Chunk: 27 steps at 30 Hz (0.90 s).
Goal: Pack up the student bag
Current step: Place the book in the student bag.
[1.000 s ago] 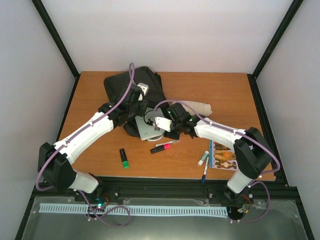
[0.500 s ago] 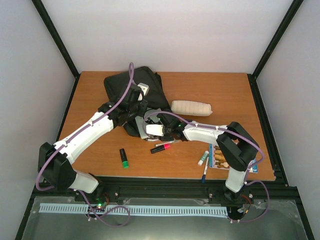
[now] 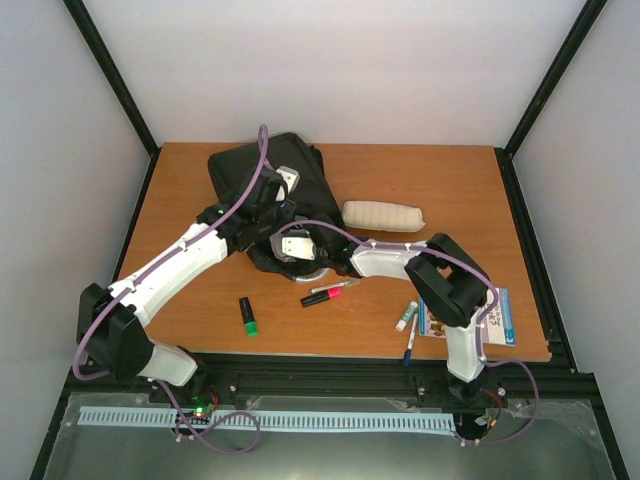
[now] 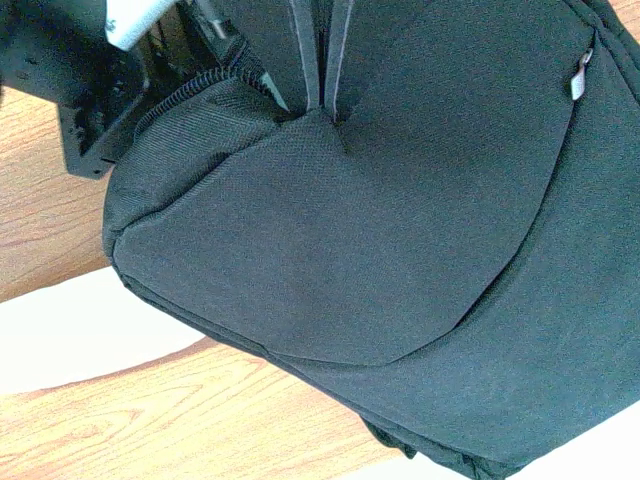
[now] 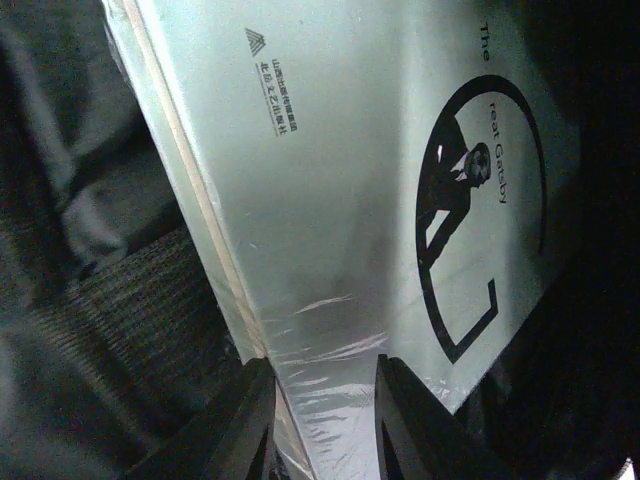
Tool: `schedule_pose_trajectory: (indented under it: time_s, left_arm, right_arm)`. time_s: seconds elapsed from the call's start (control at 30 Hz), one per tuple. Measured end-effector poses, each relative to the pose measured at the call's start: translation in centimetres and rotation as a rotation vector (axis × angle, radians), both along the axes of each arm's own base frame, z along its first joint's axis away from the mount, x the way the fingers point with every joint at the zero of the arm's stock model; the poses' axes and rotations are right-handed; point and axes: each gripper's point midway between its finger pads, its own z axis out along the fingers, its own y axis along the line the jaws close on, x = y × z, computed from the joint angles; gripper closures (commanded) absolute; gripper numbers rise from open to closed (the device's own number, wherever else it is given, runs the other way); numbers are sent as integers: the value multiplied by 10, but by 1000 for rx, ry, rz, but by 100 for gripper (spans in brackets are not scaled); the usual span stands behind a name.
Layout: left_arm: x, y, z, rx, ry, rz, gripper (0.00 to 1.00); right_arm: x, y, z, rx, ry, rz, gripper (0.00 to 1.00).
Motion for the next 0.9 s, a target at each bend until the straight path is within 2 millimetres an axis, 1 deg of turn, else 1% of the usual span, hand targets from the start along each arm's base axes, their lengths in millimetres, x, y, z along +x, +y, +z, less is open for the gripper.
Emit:
schedule_pose_trajectory:
  time_s: [0.13, 0.33, 0.43, 0.53, 0.6, 0.67, 0.73, 0.8, 0.83, 0.9]
  left_arm:
    - [0, 0, 0, -4, 3, -3, 99]
    - [1, -3, -2, -11, 10, -8, 99]
    - [1, -3, -2, -15, 10, -9, 99]
    - [1, -3, -2, -16, 11, -9, 99]
    - [0, -4, -2, -17, 11, -10, 99]
    - [0, -5, -3, -21, 16, -12, 99]
    - [1, -6, -7, -22, 26, -14, 99]
    - [1, -8, -12, -22, 41, -17, 99]
    - [1, -9, -15, -22, 49, -19, 99]
    - [1, -10, -23, -15, 76, -20, 99]
  right_arm:
    - [14, 7, -4, 4, -53, -12, 73]
    - [31, 12, -4, 21, -138, -37, 73]
    - [34, 13, -5, 24, -156, -48, 72]
    - [35, 13, -4, 31, -153, -55, 69]
    - [31, 10, -3, 37, -141, -59, 63]
    - [22, 4, 4, 47, -124, -59, 57]
    - [11, -4, 19, 63, -102, -57, 52]
    - [-2, -9, 37, 92, -72, -42, 51]
    - [-12, -11, 48, 111, -48, -25, 50]
    - [-31, -16, 61, 136, 1, 11, 50]
